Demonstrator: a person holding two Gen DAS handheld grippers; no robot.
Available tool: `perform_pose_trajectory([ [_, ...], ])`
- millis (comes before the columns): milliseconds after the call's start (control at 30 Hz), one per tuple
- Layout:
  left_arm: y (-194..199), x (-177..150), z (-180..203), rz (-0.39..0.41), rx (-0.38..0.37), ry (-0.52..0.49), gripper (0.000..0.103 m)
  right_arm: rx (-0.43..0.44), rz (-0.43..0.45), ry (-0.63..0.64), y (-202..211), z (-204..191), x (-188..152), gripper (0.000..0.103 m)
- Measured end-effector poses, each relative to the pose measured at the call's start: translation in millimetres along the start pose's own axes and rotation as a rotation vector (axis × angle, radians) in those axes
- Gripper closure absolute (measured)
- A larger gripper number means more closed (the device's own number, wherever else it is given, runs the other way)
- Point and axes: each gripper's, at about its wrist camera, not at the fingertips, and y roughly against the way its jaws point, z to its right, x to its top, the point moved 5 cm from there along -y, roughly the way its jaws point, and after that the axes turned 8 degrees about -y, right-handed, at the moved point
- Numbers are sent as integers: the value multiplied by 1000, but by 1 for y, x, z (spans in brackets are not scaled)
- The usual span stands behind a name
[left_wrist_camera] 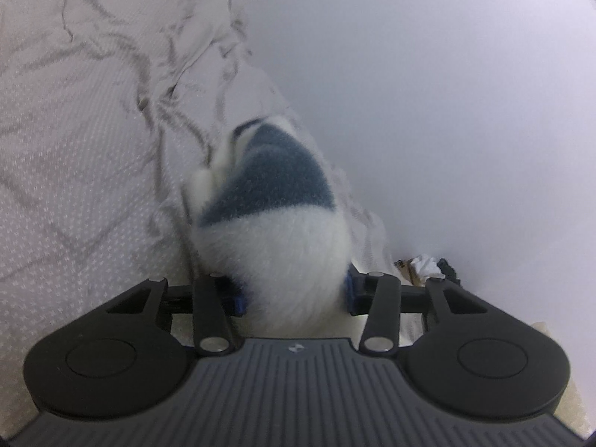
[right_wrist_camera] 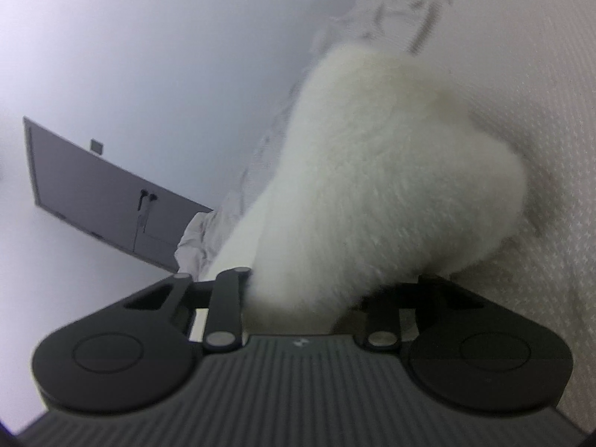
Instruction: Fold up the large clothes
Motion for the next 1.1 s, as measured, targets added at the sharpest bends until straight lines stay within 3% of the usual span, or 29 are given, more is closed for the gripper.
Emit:
perform_pose_trajectory([
  [333,33,9,27,17,-112,15,54,57,32,86,64,-18,10,70],
  [533,27,11,74,-23,-183,-21,54,73,85,130,101,-38,34,71],
  [833,-14,-16,198,-89,-317,-89,54,89,225,134,183,-38,108,71],
  [1100,-101,-63,316,-160,-431,-140,54,53,381,139,247,-21,209,71],
])
